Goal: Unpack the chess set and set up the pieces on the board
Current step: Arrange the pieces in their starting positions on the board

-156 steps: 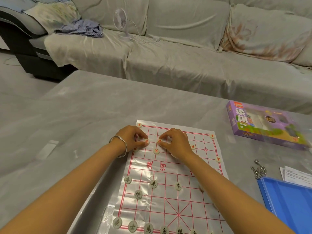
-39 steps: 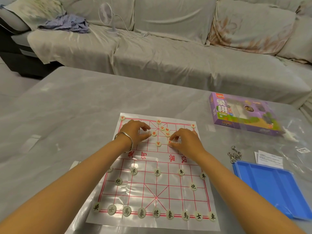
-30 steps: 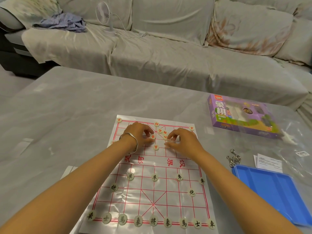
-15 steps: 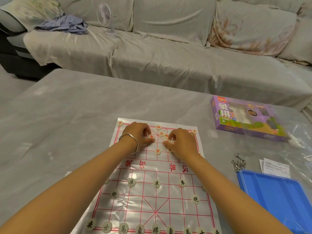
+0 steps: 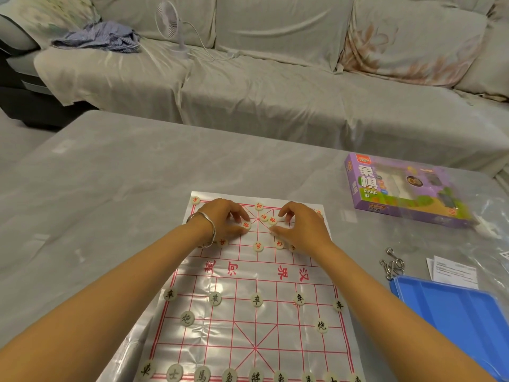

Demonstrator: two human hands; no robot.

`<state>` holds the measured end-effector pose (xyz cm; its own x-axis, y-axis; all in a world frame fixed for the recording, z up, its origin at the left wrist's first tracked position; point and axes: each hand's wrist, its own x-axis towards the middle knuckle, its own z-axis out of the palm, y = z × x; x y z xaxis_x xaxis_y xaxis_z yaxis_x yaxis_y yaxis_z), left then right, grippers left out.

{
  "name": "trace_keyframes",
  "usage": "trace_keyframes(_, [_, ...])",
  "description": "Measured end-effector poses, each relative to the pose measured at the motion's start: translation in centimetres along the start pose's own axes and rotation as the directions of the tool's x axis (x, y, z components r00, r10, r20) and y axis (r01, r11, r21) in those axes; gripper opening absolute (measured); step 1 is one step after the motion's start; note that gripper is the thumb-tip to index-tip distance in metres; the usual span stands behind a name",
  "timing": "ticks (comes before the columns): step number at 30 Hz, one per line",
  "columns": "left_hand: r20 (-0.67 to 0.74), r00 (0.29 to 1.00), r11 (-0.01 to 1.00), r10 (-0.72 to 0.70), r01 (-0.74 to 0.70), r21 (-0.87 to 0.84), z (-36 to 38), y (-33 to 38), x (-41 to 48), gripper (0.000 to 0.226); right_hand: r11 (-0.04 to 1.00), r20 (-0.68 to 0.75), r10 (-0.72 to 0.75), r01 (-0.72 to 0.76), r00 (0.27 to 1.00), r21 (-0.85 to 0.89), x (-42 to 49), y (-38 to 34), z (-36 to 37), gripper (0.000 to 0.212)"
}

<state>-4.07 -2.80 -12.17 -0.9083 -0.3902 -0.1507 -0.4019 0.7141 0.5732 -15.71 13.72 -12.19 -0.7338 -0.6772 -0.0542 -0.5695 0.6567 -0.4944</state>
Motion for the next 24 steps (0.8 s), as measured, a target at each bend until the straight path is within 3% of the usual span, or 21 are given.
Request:
trace_keyframes(5, [-0.034,0.999,1.0,-0.021,0.021,0.002,0.1,0.0,0.2,0.025,1.0,0.022,-0.009,0.009,1.0,0.005,0.5,-0.6,0.6,0.039])
trace_keyframes(13, [-0.12,0.989,0.996,-0.087,0.084,-0.033,0.0,-0.8,1.0,0.029,1.0,0.005,0.023,-0.023,1.0,0.001,1.9,-0.4,0.8,0.026])
trace_keyframes(20, [-0.031,0.999,1.0,0.006,-0.007,-0.029,-1.1,-1.1,2.0,0.032,1.0,-0.02,0.016,-0.015,1.0,0.02,3.3,0.5,0.5,0.03])
trace_keyframes(24, [-0.058,0.998,0.998,-0.008,0.004,-0.061,-1.1,-1.1,2.6,0.026,1.0,-0.017,0.009,-0.008,1.0,0.013,4.0,0.6,0.4,0.027])
